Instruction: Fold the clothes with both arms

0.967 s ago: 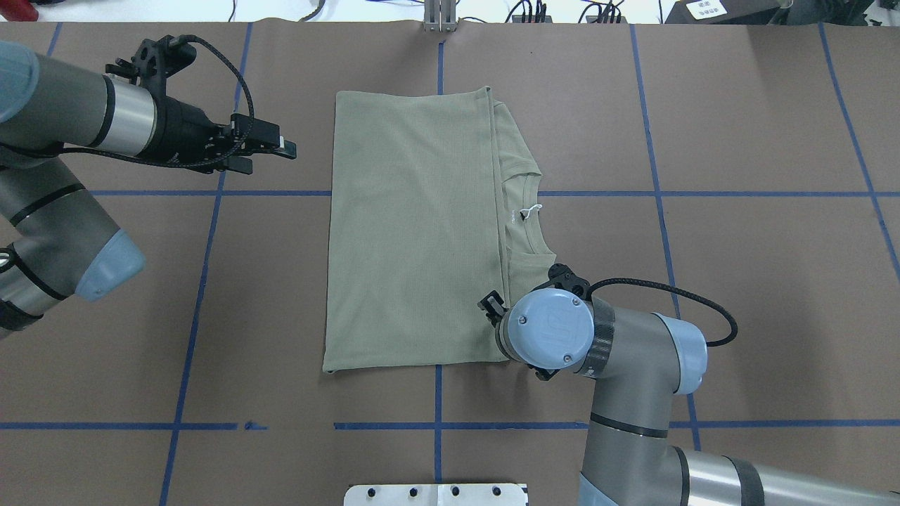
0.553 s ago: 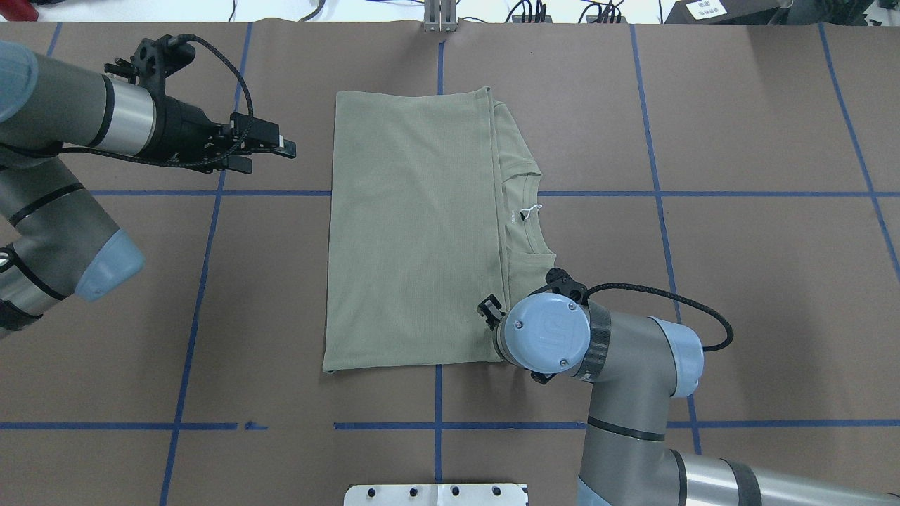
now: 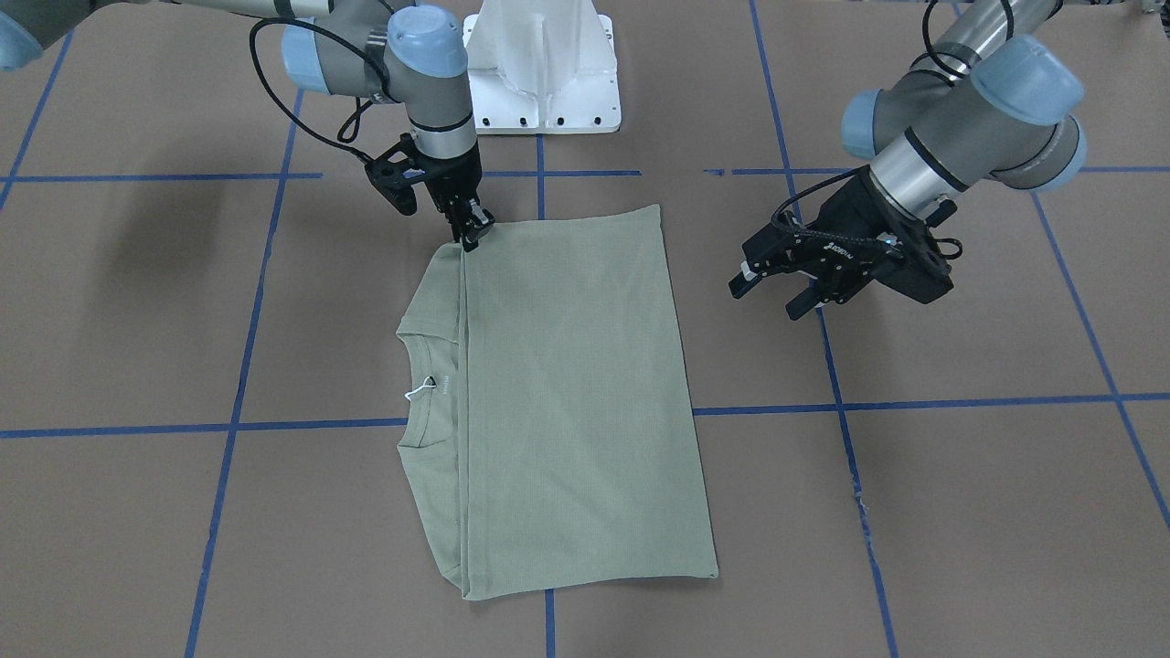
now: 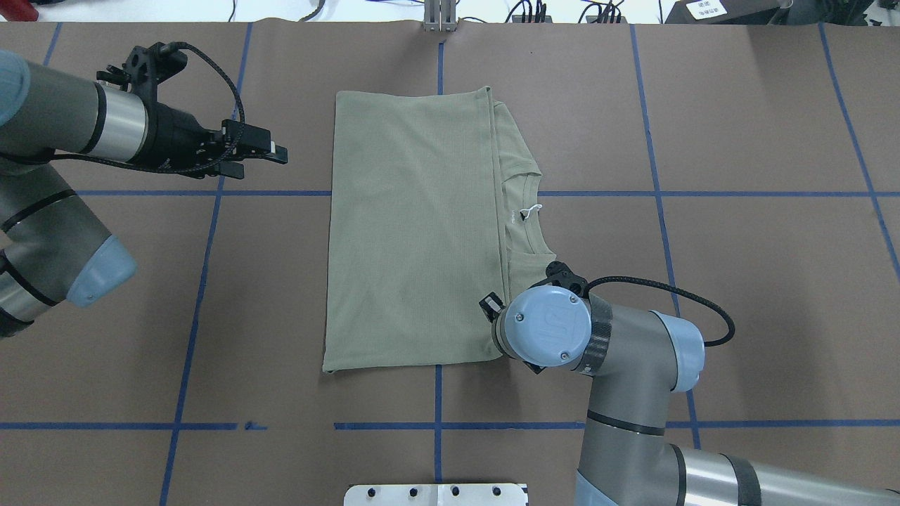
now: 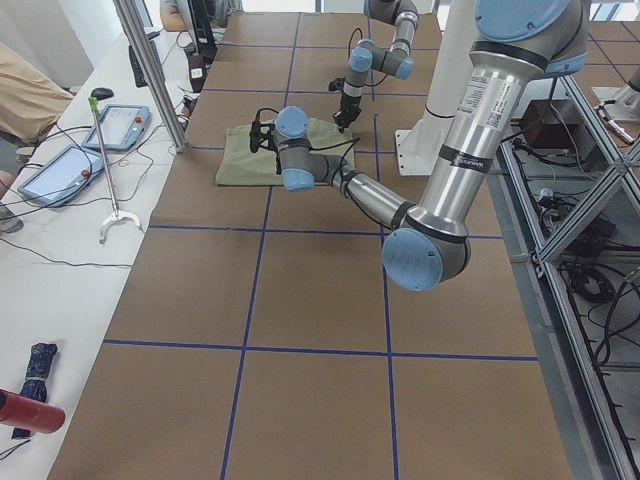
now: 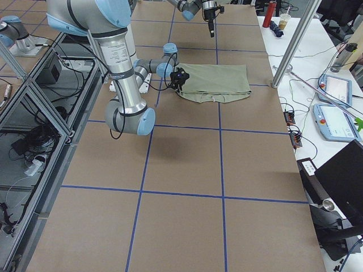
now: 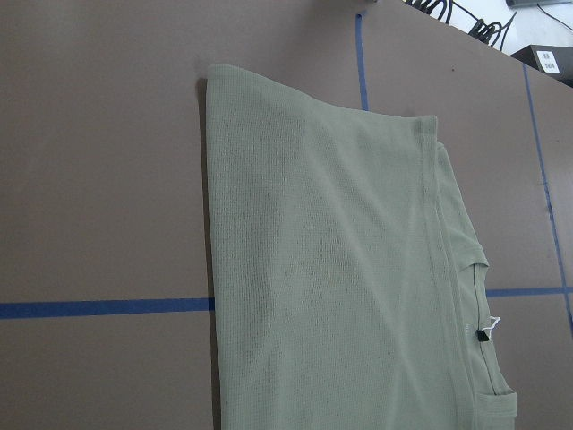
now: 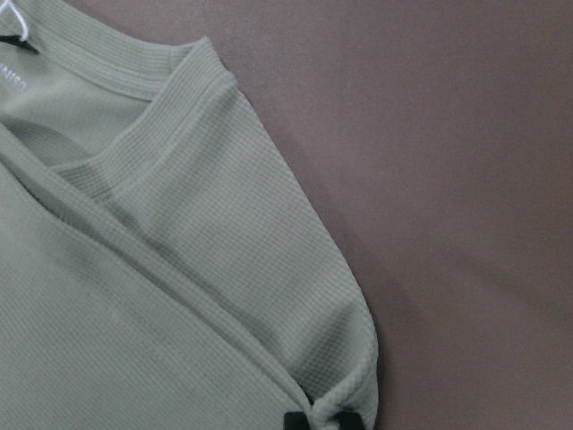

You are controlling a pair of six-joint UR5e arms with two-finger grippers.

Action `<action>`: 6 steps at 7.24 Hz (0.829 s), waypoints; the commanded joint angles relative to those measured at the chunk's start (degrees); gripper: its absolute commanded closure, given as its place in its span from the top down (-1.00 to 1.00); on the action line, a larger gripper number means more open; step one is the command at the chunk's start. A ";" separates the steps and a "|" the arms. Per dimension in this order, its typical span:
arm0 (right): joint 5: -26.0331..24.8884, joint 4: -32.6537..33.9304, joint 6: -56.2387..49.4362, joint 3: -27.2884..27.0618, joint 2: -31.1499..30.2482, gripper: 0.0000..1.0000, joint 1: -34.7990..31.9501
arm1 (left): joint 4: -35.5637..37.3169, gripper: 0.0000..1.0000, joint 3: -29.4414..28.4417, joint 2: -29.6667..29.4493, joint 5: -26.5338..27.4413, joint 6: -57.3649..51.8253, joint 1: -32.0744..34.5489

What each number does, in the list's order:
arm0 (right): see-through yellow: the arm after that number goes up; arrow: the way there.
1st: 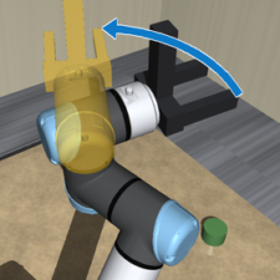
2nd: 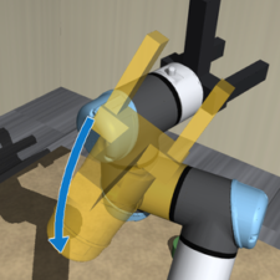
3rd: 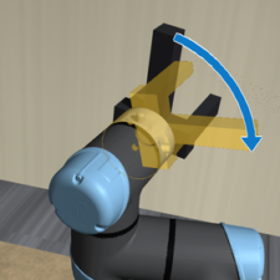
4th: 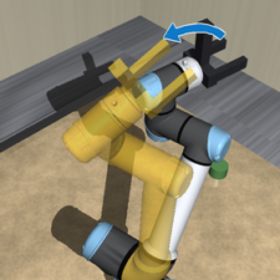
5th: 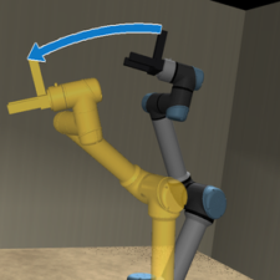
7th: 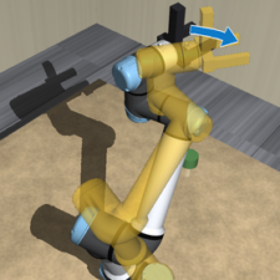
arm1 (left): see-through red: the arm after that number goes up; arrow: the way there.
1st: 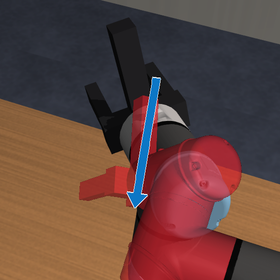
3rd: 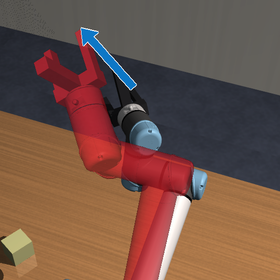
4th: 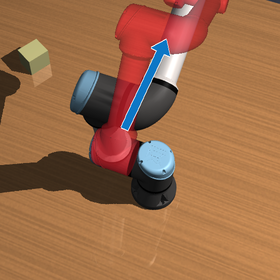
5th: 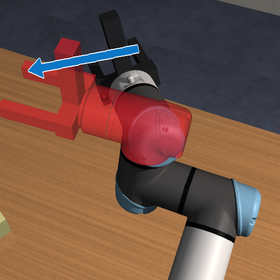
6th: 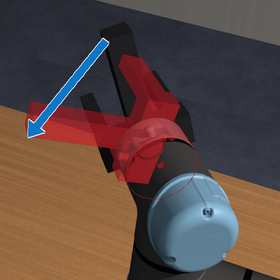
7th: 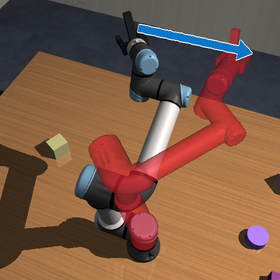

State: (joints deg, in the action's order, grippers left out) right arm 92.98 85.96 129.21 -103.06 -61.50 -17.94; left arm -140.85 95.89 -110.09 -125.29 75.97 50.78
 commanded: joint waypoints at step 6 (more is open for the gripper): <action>0.36 4.30 0.08 -7.67 -1.07 -1.00 0.01 | 4.85 0.92 12.51 8.26 14.14 24.38 -19.97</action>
State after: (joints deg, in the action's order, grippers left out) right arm 93.27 88.66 129.27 -109.16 -62.47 -18.29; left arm -138.90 102.94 -106.75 -116.99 96.09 37.38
